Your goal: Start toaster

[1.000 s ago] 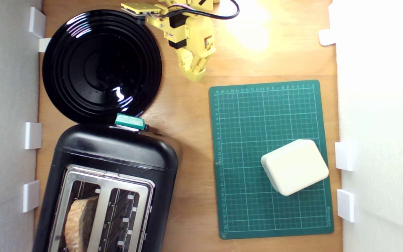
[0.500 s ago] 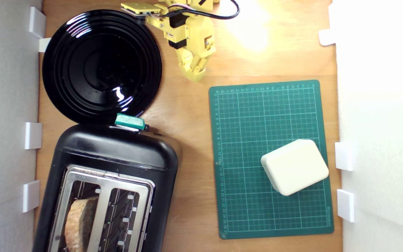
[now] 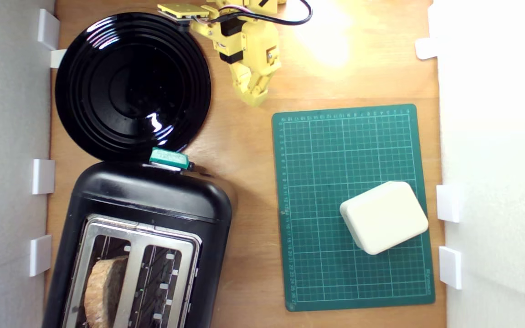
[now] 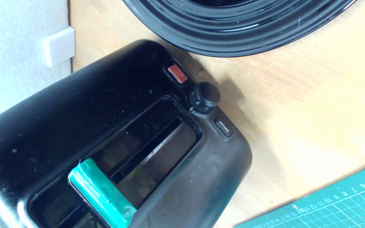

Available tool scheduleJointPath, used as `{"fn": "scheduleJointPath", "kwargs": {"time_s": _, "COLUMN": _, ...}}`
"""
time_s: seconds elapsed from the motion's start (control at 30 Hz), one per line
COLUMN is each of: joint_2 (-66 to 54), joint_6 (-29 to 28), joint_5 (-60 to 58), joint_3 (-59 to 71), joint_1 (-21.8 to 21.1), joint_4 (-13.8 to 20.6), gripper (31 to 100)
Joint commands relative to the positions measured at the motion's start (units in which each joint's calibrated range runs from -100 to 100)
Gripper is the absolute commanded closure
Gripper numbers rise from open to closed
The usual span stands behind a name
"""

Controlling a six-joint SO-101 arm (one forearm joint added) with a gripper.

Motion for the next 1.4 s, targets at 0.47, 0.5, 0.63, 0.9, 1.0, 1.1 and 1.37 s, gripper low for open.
{"fn": "scheduleJointPath", "kwargs": {"time_s": 0.47, "joint_2": -0.5, "joint_6": 0.7, "joint_5": 0.6, "joint_3": 0.2, "joint_1": 2.5, "joint_4": 1.5, "gripper": 98.9}}
{"fn": "scheduleJointPath", "kwargs": {"time_s": 0.5, "joint_2": 0.2, "joint_6": 1.5, "joint_5": 0.6, "joint_3": 0.0, "joint_1": 2.6, "joint_4": 2.7, "gripper": 98.9}}
{"fn": "scheduleJointPath", "kwargs": {"time_s": 0.63, "joint_2": 4.9, "joint_6": 5.8, "joint_5": 0.7, "joint_3": -6.3, "joint_1": 2.8, "joint_4": 3.5, "gripper": 98.9}}
{"fn": "scheduleJointPath", "kwargs": {"time_s": 0.9, "joint_2": 22.2, "joint_6": 11.3, "joint_5": 0.6, "joint_3": -24.6, "joint_1": 6.6, "joint_4": 3.4, "gripper": 98.4}}
{"fn": "scheduleJointPath", "kwargs": {"time_s": 1.0, "joint_2": 28.8, "joint_6": 14.2, "joint_5": 0.6, "joint_3": -31.1, "joint_1": 7.5, "joint_4": 4.2, "gripper": 98.9}}
{"fn": "scheduleJointPath", "kwargs": {"time_s": 1.1, "joint_2": 34.6, "joint_6": 17.3, "joint_5": 0.5, "joint_3": -37.0, "joint_1": 10.7, "joint_4": 4.2, "gripper": 98.9}}
{"fn": "scheduleJointPath", "kwargs": {"time_s": 1.37, "joint_2": 45.3, "joint_6": 23.5, "joint_5": 0.2, "joint_3": -48.3, "joint_1": 12.8, "joint_4": 11.8, "gripper": 98.9}}
